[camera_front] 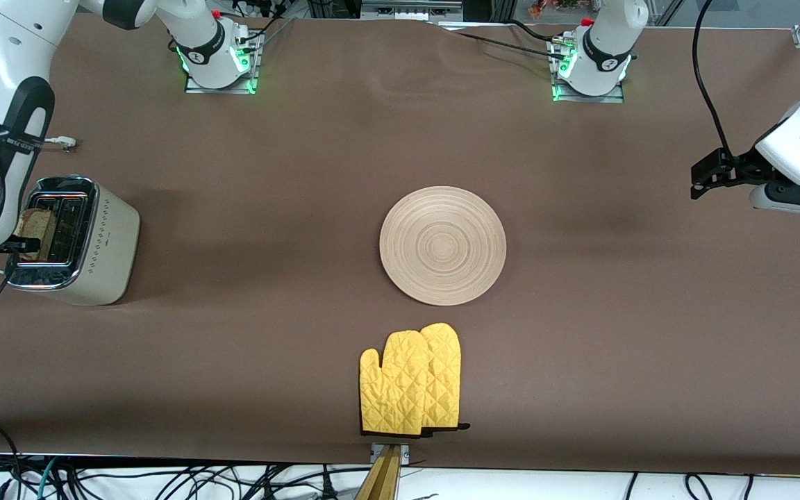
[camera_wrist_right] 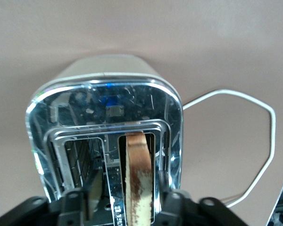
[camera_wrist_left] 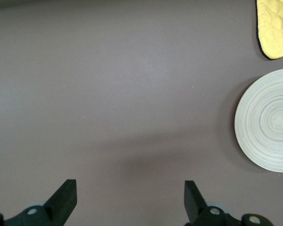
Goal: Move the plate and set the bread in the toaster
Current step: 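Lower the bread slice into the toaster slot, then open the right gripper and release the bread in the slot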
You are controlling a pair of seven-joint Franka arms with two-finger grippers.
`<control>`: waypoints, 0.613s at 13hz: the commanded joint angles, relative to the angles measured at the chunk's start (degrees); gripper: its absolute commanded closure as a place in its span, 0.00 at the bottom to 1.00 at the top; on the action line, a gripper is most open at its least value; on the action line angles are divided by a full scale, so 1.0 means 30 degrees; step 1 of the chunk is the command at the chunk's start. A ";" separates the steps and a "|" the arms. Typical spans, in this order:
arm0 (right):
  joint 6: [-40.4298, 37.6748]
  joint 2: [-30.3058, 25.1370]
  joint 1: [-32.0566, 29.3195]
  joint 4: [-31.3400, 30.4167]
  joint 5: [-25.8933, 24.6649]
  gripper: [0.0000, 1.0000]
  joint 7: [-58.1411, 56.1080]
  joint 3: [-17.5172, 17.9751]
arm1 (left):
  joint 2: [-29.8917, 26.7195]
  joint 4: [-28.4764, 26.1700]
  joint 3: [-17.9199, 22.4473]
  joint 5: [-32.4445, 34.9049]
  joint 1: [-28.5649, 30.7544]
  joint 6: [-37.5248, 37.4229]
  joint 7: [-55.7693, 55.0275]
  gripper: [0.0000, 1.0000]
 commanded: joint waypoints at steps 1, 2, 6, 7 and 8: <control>-0.0197 -0.1157 0.0165 0.0596 0.0411 0.00 -0.0096 0.0019 | 0.0170 0.0545 0.0005 0.0332 0.0100 -0.0429 0.0085 0.00; -0.0371 -0.1188 0.0514 0.0714 0.0586 0.00 -0.0096 0.0020 | 0.0199 0.0545 0.0005 0.0332 0.0100 -0.0429 0.0085 0.00; -0.2739 -0.1333 0.2389 0.2000 0.2111 0.00 -0.0038 -0.0244 | 0.0140 0.0516 -0.0024 0.0332 0.0100 -0.0517 0.0232 0.00; -0.3152 -0.1653 0.2828 0.2237 0.2112 0.00 0.0107 -0.0186 | 0.0141 0.0545 -0.0024 0.0332 0.0100 -0.0517 0.0203 0.00; -0.3214 -0.1744 0.3325 0.2239 0.2112 0.00 0.0109 -0.0272 | 0.0141 0.0545 -0.0024 0.0332 0.0129 -0.0459 0.0174 0.00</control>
